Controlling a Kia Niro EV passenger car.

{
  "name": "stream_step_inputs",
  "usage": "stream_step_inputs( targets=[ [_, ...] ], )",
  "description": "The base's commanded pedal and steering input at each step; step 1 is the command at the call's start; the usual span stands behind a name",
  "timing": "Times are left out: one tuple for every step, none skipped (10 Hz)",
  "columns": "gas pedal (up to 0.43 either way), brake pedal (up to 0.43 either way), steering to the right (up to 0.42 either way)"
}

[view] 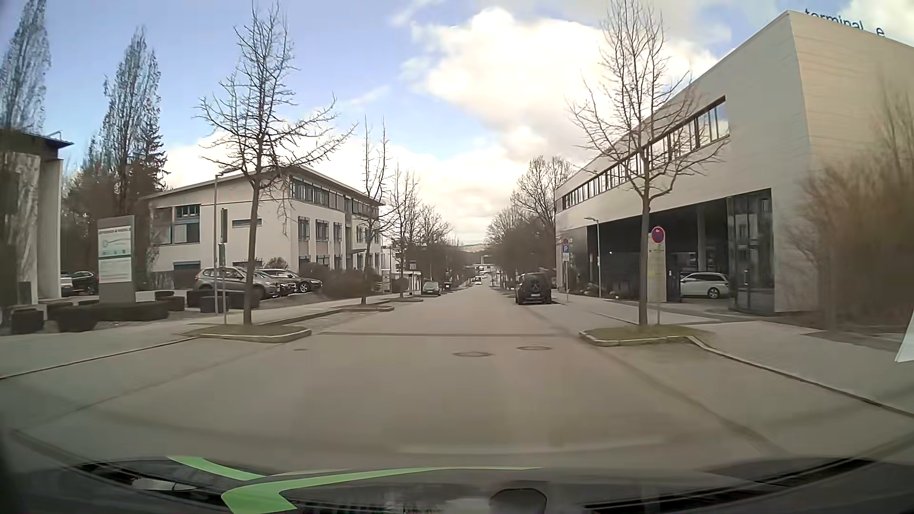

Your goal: Follow the waypoints while adhering to traffic rules and regulations

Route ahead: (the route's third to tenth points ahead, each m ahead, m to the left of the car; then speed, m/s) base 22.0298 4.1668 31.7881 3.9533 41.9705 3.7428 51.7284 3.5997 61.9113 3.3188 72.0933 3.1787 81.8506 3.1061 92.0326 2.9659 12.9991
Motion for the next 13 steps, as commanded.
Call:
stream_step_inputs(
  targets=[
    [0.0, 0.0, -0.002],
    [0.0, 0.0, -0.003],
    [0.0, 0.0, -0.003],
    [0.0, 0.0, -0.003],
    [0.0, 0.0, -0.002],
    [0.0, 0.0, -0.002],
    [0.0, 0.0, -0.002],
    [0.0, 0.0, -0.003],
    [0.0, 0.0, -0.002],
    [0.0, 0.0, -0.002],
    [0.0, 0.0, -0.002],
    [0.0, 0.0, -0.002],
    [0.0, 0.0, -0.002]
  ],
)
